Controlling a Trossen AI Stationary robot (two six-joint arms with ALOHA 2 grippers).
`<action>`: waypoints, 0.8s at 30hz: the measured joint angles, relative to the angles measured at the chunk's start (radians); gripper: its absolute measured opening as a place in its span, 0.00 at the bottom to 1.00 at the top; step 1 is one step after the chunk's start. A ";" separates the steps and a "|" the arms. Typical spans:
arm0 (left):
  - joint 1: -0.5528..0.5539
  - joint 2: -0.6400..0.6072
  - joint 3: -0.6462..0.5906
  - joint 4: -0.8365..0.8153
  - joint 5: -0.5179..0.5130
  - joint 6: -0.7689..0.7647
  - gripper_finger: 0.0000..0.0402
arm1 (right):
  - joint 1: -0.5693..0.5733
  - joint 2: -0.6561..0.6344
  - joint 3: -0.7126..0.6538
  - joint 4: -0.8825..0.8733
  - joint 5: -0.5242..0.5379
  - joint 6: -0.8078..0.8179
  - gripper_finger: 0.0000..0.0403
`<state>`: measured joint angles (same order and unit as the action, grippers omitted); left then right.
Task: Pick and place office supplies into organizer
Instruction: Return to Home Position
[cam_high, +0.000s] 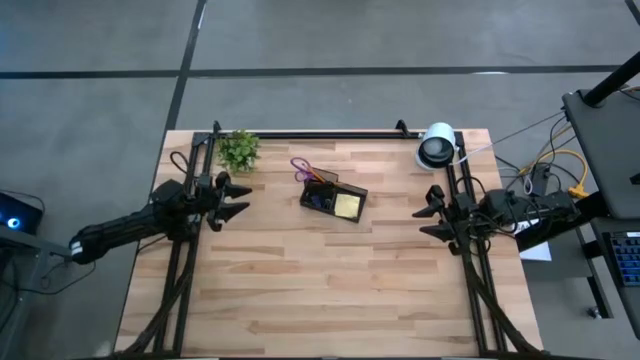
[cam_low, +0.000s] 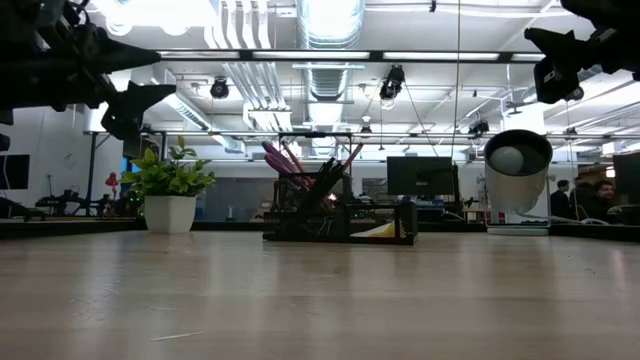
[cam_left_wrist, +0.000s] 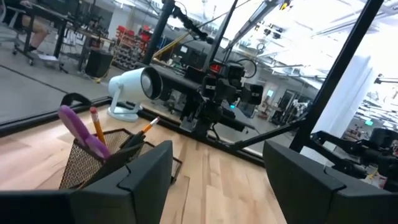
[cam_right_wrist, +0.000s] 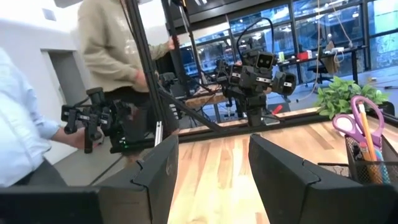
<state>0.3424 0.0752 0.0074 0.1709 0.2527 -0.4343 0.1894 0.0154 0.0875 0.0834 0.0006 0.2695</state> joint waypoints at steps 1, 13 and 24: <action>0.000 0.003 0.000 0.002 0.000 0.000 0.59 | 0.000 0.000 0.000 0.000 0.000 0.000 0.45; 0.000 0.032 -0.001 0.002 0.000 0.002 0.59 | 0.000 0.000 0.000 0.000 0.002 0.011 0.45; 0.000 0.055 -0.002 0.003 0.000 0.002 0.59 | 0.000 0.000 0.000 0.000 0.002 0.010 0.45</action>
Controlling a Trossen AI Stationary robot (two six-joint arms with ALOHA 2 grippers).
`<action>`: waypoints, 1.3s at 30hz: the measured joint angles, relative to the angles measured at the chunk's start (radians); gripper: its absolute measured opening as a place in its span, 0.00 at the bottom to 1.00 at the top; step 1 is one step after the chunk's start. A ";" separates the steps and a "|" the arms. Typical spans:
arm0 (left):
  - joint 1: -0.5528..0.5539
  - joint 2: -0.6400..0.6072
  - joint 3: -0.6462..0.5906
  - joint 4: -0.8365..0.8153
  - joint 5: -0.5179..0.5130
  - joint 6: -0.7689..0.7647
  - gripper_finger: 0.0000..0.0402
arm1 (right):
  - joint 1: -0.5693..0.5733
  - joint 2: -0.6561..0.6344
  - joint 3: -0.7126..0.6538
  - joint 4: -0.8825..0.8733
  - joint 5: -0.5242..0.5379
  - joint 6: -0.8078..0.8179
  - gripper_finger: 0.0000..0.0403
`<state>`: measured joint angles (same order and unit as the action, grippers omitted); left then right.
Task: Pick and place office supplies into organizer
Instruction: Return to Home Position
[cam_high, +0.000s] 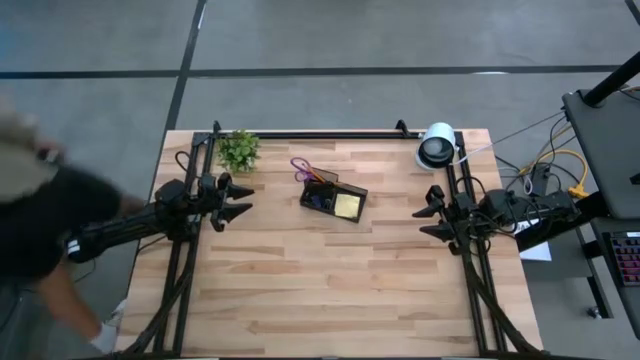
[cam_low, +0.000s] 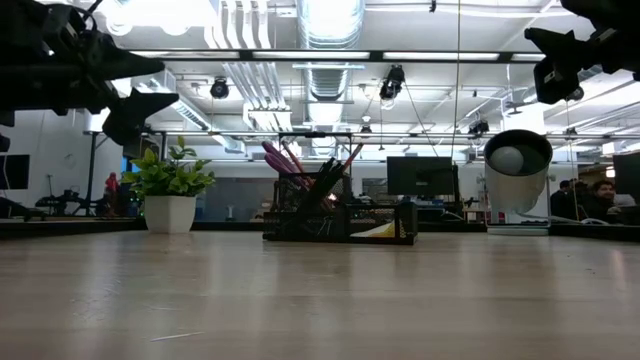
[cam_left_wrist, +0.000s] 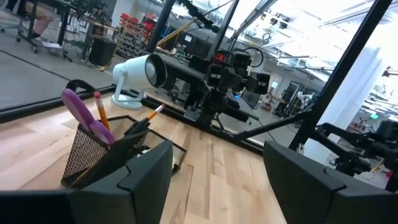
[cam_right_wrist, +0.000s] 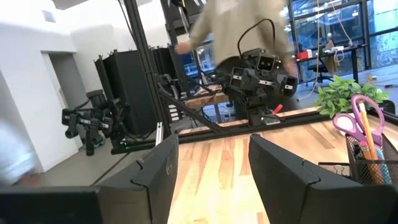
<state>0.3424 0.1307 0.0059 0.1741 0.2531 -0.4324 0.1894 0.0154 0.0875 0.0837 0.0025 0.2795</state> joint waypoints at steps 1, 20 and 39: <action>0.000 0.000 0.000 -0.001 0.000 0.000 0.59 | 0.000 0.000 0.000 0.000 0.000 0.000 0.45; 0.000 0.010 -0.001 0.000 0.000 0.000 0.59 | 0.000 0.000 0.000 0.000 0.000 -0.002 0.45; 0.000 0.009 -0.001 0.000 0.000 -0.001 0.59 | 0.000 0.000 0.000 0.000 0.000 -0.001 0.45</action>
